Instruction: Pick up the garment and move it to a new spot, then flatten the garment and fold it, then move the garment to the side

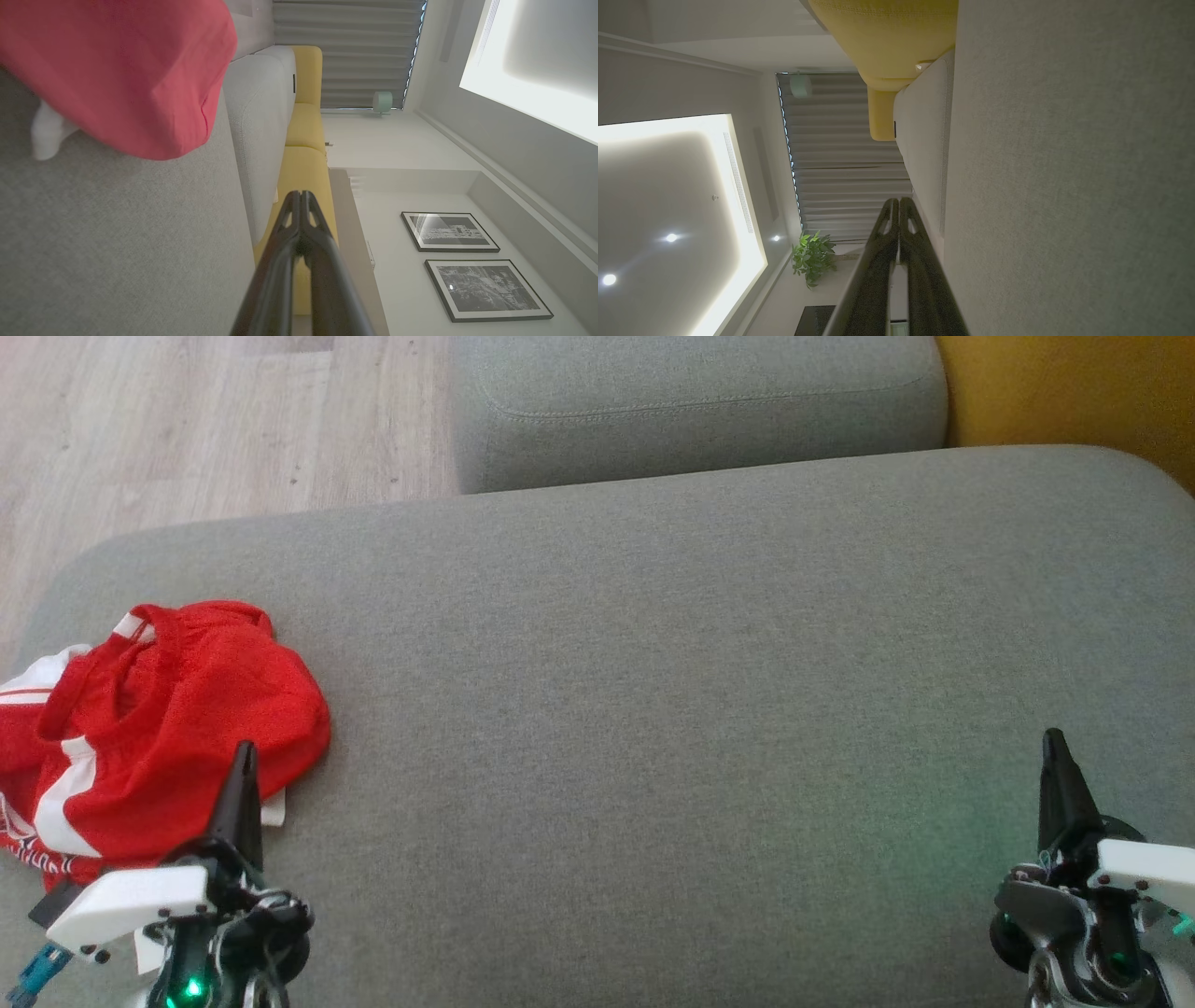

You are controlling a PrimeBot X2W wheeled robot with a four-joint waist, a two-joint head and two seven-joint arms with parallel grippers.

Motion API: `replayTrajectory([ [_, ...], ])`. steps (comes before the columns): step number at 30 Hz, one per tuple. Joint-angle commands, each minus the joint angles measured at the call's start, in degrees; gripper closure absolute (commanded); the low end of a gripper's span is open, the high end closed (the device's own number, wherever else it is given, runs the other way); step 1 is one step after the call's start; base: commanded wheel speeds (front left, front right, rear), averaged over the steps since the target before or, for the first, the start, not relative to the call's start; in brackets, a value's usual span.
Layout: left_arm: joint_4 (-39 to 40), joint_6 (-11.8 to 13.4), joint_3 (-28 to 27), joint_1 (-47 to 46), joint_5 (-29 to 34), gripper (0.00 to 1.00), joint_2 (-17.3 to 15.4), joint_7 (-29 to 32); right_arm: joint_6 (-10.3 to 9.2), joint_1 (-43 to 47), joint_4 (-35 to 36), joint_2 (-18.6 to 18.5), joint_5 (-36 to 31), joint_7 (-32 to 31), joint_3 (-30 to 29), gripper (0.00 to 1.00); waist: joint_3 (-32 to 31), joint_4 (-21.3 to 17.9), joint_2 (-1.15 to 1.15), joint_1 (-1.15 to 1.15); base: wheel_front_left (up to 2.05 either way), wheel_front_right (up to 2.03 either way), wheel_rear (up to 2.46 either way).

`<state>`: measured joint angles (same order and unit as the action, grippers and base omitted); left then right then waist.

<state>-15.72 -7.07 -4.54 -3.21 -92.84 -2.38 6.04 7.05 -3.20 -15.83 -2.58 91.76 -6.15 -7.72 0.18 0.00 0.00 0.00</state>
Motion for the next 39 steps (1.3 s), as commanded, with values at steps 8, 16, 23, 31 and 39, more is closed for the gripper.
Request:
replayTrajectory([
  [8, 1.7, -0.4, -2.0, -3.0, 0.7, 1.00, -0.5, 0.4, 0.44, -3.0, 1.8, -0.3, 0.4, -0.3, 1.2, 1.00, 0.0, 0.0, 0.00, 0.00, 0.00, 0.00, 0.00],
  [16, -0.3, 0.0, 0.1, 0.1, 0.0, 0.00, 0.0, -0.1, -0.01, 0.1, -0.3, 0.0, 0.0, 0.0, 0.0, 0.00, 0.0, 0.0, 0.00, 0.00, 0.00, 0.00, 0.00],
  [23, -3.7, 0.1, 0.7, 2.8, 0.2, 0.00, 0.6, -0.6, -0.01, 2.5, -3.7, 0.3, -0.2, 0.4, 0.6, 0.00, -0.1, 0.0, 0.00, 0.00, 0.00, 0.00, 0.00],
  [31, -2.4, 0.1, 0.9, 3.1, 4.5, 0.00, 0.5, -2.0, 0.02, 2.4, -3.3, -0.1, -5.9, 1.9, 1.6, 0.00, -0.5, -0.2, 0.00, 0.00, 0.00, 0.00, 0.00],
  [39, 0.6, 0.3, 1.7, 3.4, 13.3, 0.00, 0.4, -3.5, 0.05, 2.4, -1.2, -0.2, -14.6, 3.4, 3.8, 0.00, -0.8, -0.4, 0.00, 0.00, 0.00, 0.00, 0.00],
])
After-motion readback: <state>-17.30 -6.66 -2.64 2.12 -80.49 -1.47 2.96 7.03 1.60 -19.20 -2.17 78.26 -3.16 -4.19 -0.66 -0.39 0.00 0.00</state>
